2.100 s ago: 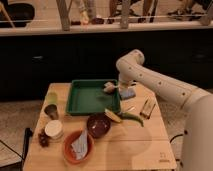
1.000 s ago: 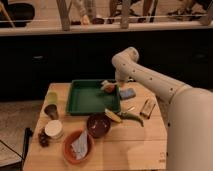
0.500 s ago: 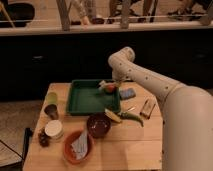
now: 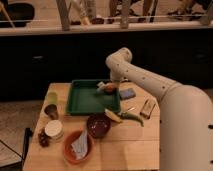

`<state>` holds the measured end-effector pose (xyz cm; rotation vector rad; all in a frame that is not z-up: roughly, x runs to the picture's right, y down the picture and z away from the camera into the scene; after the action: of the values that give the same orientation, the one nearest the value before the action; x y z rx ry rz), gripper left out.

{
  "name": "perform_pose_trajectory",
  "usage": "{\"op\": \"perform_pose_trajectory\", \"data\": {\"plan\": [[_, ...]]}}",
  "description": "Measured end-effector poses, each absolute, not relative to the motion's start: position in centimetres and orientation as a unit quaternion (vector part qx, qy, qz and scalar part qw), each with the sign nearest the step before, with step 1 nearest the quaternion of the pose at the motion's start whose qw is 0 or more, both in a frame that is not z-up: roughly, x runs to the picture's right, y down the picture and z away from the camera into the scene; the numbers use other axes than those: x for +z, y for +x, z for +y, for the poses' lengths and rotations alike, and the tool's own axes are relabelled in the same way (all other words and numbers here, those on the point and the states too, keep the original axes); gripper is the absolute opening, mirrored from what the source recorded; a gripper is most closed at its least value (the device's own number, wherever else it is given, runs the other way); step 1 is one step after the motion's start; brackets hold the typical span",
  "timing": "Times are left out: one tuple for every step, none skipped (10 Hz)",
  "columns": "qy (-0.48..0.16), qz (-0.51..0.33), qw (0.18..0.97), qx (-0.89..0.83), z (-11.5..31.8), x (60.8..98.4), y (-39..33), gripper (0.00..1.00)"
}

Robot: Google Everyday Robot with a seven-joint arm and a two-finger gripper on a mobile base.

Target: Wipe tray with brush

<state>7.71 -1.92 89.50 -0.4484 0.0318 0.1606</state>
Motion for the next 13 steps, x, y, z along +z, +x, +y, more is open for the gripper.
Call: {"op": "perform_pose_trajectory", "data": {"plan": [[-0.222,0.015,0.972,0.077,-1.9,89.6,7.5,0.03],[-0.223,0.015,0.972,0.075,-2.0,89.8,7.3,0.03],[-0.225,0.015,0.971,0.073,-1.8,89.8,7.2,0.03],[-0.226,0.014,0.971,0.07,-1.7,89.8,6.9,0.03],[-0.227,0.013,0.971,0.067,-1.6,89.9,6.6,0.03],[-0.229,0.012,0.971,0.062,-1.5,89.9,6.2,0.03],[-0.23,0.011,0.971,0.058,-1.4,90.0,5.9,0.03],[-0.232,0.01,0.971,0.055,-1.3,90.0,5.9,0.03],[-0.233,0.011,0.971,0.052,-1.2,90.0,5.7,0.03],[-0.236,0.009,0.971,0.047,-1.1,90.0,5.1,0.03],[-0.236,0.007,0.971,0.045,-1.1,90.0,5.0,0.03],[-0.24,0.008,0.97,0.041,-0.8,90.0,5.0,0.03],[-0.242,0.006,0.97,0.036,-0.6,90.0,4.6,0.03]]}}
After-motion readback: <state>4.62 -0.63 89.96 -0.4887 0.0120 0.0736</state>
